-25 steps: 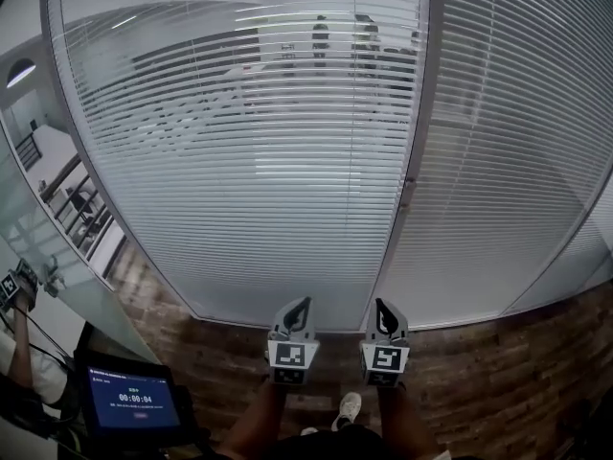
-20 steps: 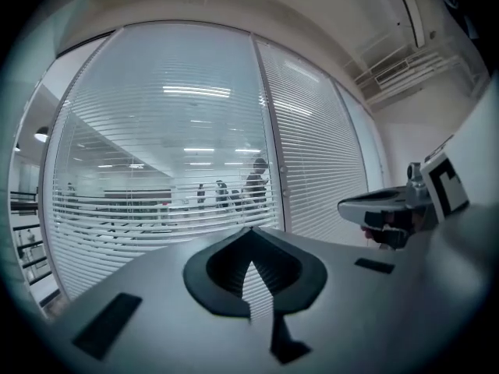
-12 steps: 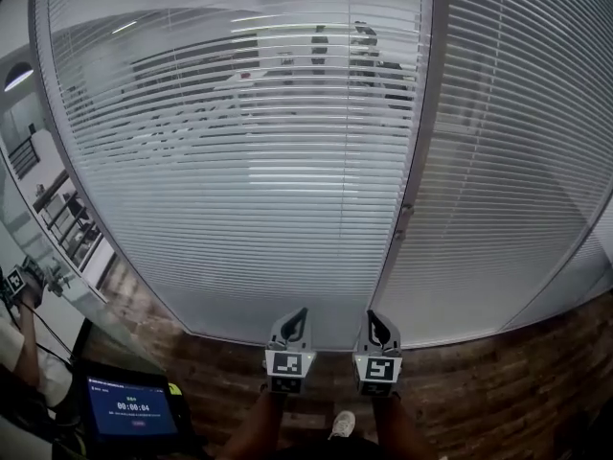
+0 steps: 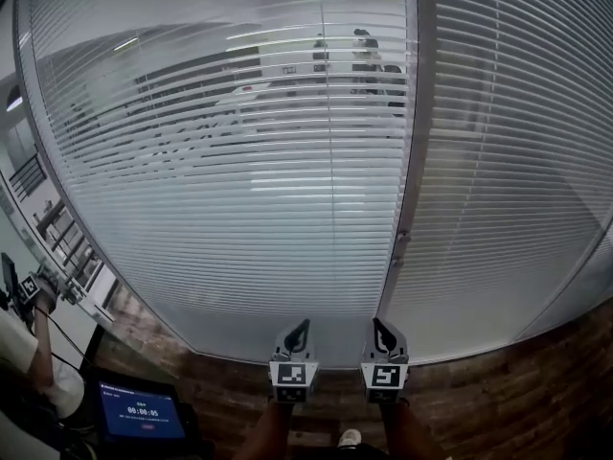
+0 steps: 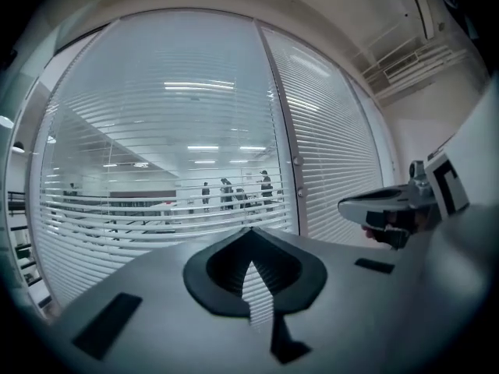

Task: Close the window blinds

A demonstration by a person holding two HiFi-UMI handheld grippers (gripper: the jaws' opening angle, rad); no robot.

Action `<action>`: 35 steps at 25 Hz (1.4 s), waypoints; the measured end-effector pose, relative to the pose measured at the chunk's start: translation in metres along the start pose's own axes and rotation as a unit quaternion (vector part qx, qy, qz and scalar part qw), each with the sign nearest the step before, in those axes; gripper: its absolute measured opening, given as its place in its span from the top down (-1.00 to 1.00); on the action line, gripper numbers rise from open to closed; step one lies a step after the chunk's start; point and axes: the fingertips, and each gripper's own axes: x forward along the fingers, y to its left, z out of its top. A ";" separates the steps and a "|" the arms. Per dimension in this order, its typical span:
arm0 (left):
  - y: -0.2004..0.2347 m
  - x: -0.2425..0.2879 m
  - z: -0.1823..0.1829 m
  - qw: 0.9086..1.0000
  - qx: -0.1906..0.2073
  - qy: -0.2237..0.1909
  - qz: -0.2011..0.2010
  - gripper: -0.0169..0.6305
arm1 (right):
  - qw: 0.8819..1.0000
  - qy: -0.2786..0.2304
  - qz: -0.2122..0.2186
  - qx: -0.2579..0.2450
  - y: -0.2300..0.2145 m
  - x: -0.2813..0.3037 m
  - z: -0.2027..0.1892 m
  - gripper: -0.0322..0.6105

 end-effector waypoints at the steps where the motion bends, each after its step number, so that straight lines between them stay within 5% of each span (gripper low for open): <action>1: 0.000 0.007 0.000 1.000 0.008 -0.005 0.002 0.95 | 1.000 -0.001 0.002 0.001 -0.003 0.005 0.001 0.89; 6: -0.004 0.084 0.020 1.000 0.008 0.012 0.018 0.95 | 1.000 -0.008 0.009 0.005 -0.066 0.066 0.011 0.89; 14: 0.000 0.092 0.046 0.999 -0.017 0.018 0.033 0.95 | 1.000 -0.021 0.002 0.015 -0.085 0.072 0.039 0.89; 22: 0.000 0.114 0.071 1.000 -0.012 -0.014 0.000 0.95 | 0.999 -0.037 -0.030 0.011 -0.099 0.087 0.048 0.89; 30: 0.000 0.140 0.108 0.999 0.012 -0.023 -0.042 0.95 | 0.996 -0.046 -0.075 0.012 -0.133 0.110 0.099 0.89; 35: 0.002 0.154 0.096 0.998 0.013 -0.026 -0.056 0.95 | 0.996 -0.044 -0.080 0.009 -0.140 0.123 0.097 0.74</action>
